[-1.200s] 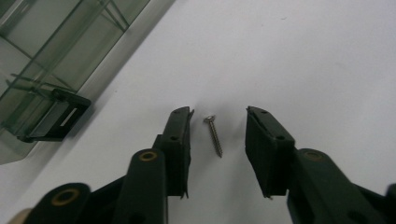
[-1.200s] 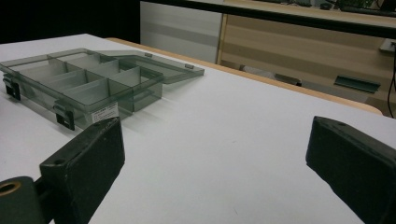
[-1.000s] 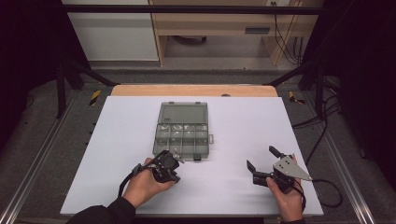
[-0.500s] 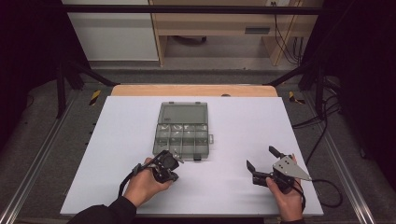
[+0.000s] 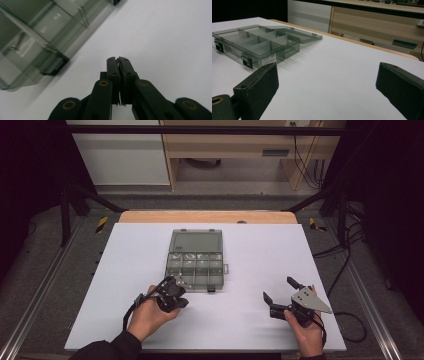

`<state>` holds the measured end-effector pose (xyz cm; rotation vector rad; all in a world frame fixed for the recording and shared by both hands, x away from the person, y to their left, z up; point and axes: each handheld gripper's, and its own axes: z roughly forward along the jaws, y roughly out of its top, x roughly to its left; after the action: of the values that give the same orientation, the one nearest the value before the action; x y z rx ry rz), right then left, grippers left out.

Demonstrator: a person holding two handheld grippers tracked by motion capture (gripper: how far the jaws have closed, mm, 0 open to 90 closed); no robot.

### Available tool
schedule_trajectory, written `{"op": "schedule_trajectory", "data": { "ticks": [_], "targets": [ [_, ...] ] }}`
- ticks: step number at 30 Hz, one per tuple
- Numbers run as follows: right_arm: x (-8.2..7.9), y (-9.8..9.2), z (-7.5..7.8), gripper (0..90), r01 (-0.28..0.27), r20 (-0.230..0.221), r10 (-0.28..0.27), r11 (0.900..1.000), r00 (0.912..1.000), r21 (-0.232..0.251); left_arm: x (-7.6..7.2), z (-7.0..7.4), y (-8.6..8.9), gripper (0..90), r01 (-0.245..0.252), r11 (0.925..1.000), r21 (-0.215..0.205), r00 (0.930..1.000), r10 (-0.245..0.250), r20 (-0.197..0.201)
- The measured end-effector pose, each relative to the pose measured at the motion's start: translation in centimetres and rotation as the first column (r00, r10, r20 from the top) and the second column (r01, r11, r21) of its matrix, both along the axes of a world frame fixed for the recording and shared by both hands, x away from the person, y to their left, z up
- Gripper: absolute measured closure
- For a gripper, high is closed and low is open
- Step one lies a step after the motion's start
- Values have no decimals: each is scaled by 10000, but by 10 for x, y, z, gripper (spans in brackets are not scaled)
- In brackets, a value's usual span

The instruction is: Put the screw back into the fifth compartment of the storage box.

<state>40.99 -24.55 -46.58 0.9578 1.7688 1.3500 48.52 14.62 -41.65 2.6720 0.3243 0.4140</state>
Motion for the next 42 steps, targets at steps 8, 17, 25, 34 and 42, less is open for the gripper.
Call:
{"op": "schedule_trajectory", "data": {
  "ticks": [8, 17, 25, 34, 42],
  "targets": [
    [-1, -1, 0, 44, 29, -19, -29, 10000, 10000, 82, 19, 21, 20, 881, -182, 9996, -221, 9946, 204, 1020],
    [1, -1, -1, 44, 24, -95, -23, 10000, 10000, 80, 42, 29, 38, 881, -262, 9982, -547, 9887, 340, 1459],
    [-1, -1, -1, 44, 0, -104, 2, 9999, 9999, 111, 60, 26, 52, 881, -639, 9965, -530, 9830, 720, 1690],
    [-2, 1, 0, 44, -77, -17, 77, 10000, 10000, -38, 64, 26, 69, 657, -430, 9817, -1855, 9769, 803, 1982],
    [-2, 2, -1, 43, -50, -69, 49, 9999, 10000, -122, 40, 22, 88, 397, -1890, 9175, -3500, 9516, 2591, 1655]
  ]
}}
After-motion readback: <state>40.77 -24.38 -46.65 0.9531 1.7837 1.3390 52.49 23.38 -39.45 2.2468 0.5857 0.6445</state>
